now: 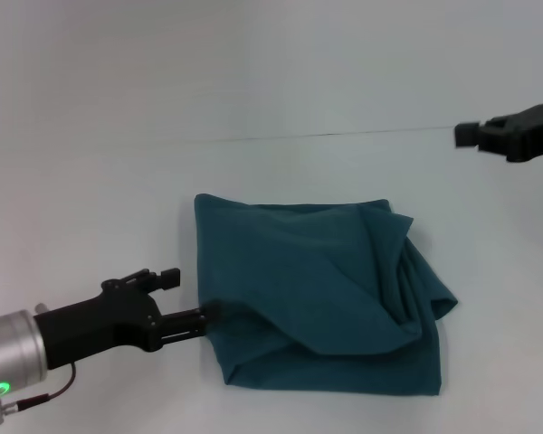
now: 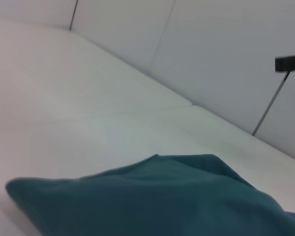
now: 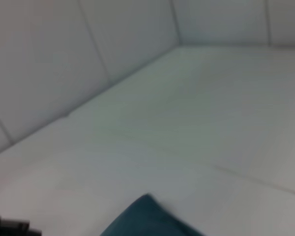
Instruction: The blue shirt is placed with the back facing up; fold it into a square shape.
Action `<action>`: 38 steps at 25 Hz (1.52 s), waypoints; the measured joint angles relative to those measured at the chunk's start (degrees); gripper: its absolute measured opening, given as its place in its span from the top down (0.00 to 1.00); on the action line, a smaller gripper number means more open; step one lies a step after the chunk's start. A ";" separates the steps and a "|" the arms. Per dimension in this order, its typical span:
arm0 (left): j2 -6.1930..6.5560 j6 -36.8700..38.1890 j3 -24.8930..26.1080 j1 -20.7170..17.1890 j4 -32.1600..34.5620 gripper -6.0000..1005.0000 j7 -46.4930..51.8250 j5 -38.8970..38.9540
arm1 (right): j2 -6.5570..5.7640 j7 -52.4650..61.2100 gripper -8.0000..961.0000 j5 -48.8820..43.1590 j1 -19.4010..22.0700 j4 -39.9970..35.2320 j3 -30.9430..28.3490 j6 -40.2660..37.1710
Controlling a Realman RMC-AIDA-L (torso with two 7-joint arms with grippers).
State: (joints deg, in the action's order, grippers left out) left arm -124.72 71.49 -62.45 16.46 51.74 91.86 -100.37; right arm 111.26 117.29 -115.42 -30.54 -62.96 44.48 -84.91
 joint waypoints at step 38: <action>0.00 -9.58 -13.74 1.22 -14.52 0.12 -21.64 11.67 | 2.72 9.05 0.25 -19.99 -11.50 -2.74 -3.97 -11.72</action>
State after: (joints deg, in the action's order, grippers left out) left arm -124.72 61.91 -76.19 17.68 37.22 70.22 -88.71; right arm 113.98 126.34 -135.41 -42.04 -65.70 40.51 -96.63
